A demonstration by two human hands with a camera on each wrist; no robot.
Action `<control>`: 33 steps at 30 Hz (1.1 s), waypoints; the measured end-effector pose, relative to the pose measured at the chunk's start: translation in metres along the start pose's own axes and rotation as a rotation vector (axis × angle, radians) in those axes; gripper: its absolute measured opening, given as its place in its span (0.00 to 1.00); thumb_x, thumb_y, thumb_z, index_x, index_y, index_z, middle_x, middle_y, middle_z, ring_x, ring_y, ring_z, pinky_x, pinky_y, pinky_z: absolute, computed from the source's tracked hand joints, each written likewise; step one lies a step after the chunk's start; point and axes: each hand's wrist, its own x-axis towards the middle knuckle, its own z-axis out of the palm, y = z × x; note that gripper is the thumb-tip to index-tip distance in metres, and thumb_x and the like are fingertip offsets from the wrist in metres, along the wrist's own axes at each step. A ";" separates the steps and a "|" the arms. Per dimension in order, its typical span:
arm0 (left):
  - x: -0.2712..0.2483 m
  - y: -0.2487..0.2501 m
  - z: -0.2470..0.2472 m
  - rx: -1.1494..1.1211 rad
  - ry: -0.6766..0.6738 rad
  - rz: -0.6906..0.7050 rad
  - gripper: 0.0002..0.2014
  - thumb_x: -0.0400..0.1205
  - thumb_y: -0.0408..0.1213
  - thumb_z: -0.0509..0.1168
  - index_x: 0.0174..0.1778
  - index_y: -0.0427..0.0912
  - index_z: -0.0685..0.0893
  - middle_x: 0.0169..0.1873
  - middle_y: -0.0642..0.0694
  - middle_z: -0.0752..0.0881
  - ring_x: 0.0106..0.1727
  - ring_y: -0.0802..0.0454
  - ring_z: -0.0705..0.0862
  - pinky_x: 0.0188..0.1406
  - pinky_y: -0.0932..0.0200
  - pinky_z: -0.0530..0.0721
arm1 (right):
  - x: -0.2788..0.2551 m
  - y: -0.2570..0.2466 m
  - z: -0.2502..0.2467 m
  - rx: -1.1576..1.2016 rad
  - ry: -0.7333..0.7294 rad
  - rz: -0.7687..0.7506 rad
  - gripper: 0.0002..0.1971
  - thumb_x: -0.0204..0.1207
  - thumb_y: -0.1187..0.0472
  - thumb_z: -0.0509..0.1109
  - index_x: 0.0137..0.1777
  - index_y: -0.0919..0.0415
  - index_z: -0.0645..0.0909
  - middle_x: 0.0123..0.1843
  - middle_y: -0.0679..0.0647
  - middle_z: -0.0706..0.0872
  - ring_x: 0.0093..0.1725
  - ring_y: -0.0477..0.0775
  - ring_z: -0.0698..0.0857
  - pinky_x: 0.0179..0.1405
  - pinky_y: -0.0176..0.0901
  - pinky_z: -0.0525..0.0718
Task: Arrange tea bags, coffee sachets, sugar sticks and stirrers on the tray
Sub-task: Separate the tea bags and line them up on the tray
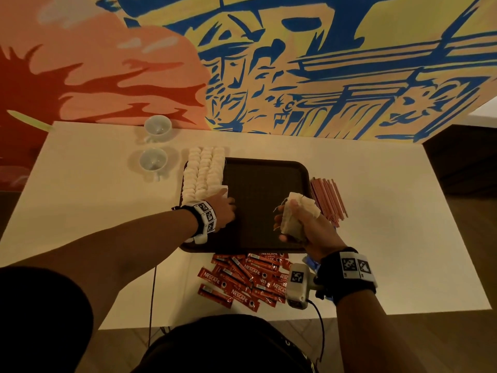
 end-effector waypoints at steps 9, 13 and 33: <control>-0.002 -0.007 -0.005 -0.071 0.062 -0.101 0.28 0.80 0.53 0.67 0.76 0.48 0.77 0.76 0.42 0.74 0.79 0.41 0.68 0.81 0.30 0.53 | -0.001 -0.006 -0.003 0.019 -0.041 0.027 0.21 0.84 0.46 0.69 0.66 0.63 0.83 0.57 0.64 0.89 0.54 0.62 0.90 0.41 0.51 0.89; -0.005 -0.006 -0.015 -0.140 0.066 -0.145 0.33 0.79 0.56 0.68 0.80 0.50 0.72 0.80 0.43 0.69 0.84 0.40 0.61 0.81 0.29 0.51 | -0.003 -0.012 -0.007 0.067 -0.081 0.048 0.20 0.85 0.53 0.68 0.72 0.63 0.81 0.66 0.68 0.87 0.62 0.67 0.88 0.45 0.54 0.89; -0.113 0.061 -0.129 -1.755 0.891 -0.440 0.10 0.84 0.48 0.69 0.59 0.51 0.86 0.54 0.50 0.89 0.57 0.53 0.87 0.54 0.54 0.87 | -0.030 -0.052 0.013 -0.009 -0.208 -0.170 0.16 0.79 0.69 0.74 0.66 0.59 0.84 0.59 0.60 0.92 0.58 0.65 0.91 0.48 0.57 0.92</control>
